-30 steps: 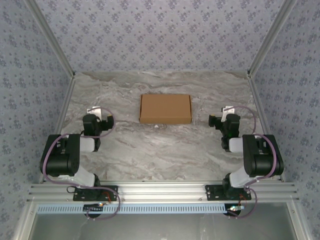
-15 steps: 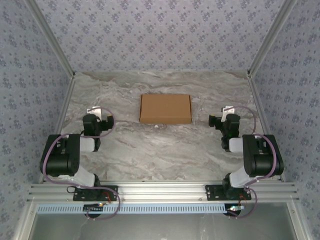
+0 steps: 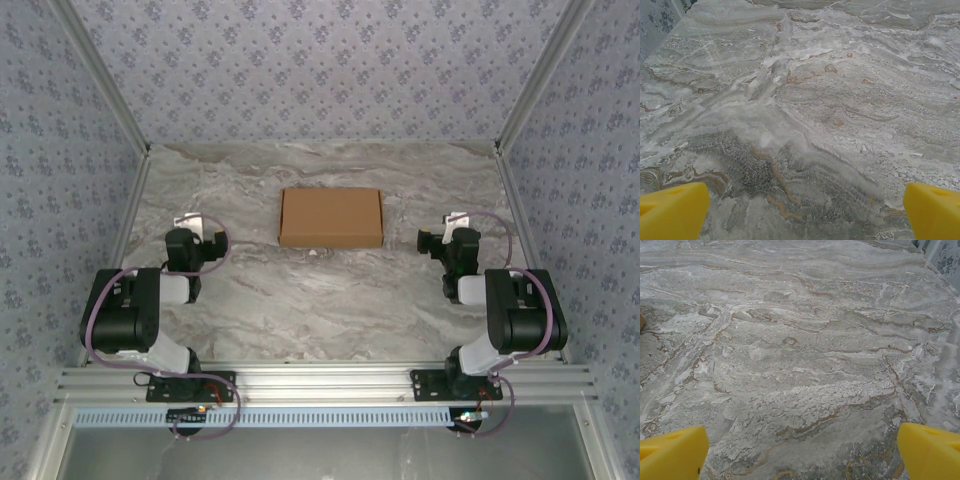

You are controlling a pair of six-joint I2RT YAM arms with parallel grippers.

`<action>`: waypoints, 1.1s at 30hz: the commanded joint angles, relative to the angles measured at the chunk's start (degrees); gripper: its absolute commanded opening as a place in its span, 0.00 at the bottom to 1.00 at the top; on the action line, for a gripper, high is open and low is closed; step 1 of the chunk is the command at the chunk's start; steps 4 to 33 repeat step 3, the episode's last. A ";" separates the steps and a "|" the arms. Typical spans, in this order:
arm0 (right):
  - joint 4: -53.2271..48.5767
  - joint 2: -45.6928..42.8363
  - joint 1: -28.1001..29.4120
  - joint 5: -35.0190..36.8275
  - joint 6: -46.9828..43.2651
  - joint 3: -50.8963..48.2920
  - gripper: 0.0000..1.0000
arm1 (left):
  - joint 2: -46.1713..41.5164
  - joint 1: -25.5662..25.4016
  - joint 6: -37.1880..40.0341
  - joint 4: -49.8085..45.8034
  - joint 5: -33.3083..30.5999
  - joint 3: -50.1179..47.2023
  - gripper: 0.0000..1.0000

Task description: Fold the paper box

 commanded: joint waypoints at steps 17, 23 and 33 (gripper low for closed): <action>0.43 -0.17 -0.28 -0.38 -0.01 1.09 0.99 | -0.40 0.43 -0.66 1.44 0.60 1.50 0.99; 0.43 -0.17 -0.28 -0.38 -0.01 1.09 0.99 | -0.40 0.43 -0.66 1.44 0.60 1.50 0.99; 0.43 -0.17 -0.28 -0.38 -0.01 1.09 0.99 | -0.40 0.43 -0.66 1.44 0.60 1.50 0.99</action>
